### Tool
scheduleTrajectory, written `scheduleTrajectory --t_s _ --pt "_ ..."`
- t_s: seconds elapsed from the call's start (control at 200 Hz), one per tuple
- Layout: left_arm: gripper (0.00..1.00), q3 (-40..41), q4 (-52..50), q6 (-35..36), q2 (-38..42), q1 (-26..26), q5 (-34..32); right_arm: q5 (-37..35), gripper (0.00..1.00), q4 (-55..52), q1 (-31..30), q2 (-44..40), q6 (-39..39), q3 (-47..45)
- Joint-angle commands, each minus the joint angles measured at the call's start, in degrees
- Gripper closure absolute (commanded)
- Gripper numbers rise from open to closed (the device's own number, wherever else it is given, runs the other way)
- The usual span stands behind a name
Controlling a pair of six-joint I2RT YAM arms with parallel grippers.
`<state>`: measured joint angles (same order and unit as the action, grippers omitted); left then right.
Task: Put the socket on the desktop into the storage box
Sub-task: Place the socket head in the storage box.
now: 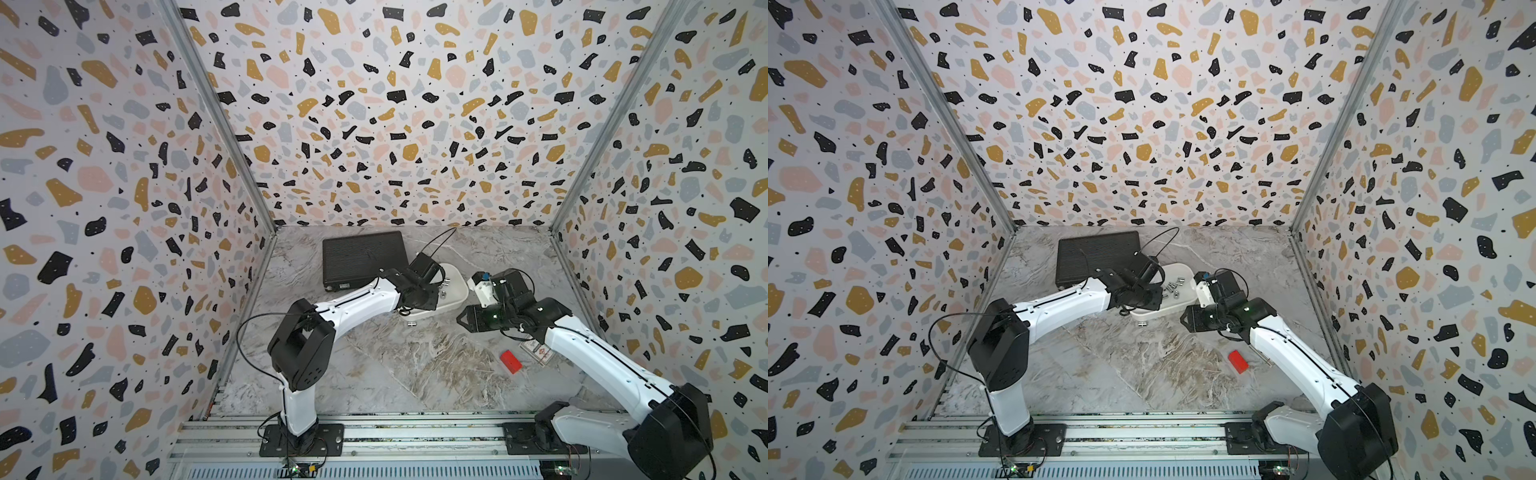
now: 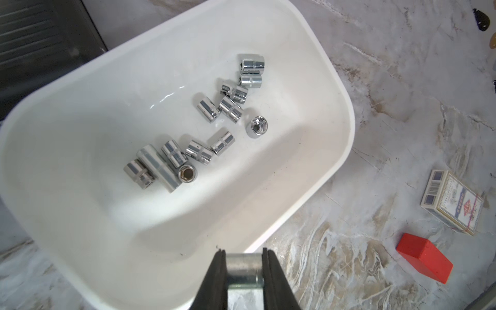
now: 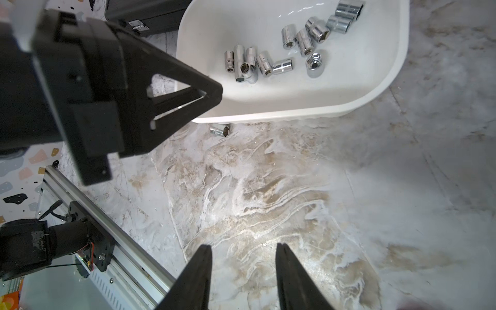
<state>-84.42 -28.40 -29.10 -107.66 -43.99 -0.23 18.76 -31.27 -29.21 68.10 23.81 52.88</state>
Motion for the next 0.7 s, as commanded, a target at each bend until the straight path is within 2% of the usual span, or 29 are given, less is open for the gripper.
scheduleTrajectory --t_s 0.0,0.325,0.696 --pt "0.87 -3.78 -1.28 1.5 -2.27 0.85 0.84 -0.54 0.56 -1.1 0.43 -0.51 0.3 1.73" --pt "0.87 -10.83 -2.85 2.29 -10.25 2.49 0.36 -0.07 0.56 -1.27 1.24 -0.66 0.27 1.7" --pt "0.87 -15.36 -3.93 3.1 -16.05 2.99 -1.67 0.22 0.56 -1.52 1.54 -0.7 0.28 1.16"
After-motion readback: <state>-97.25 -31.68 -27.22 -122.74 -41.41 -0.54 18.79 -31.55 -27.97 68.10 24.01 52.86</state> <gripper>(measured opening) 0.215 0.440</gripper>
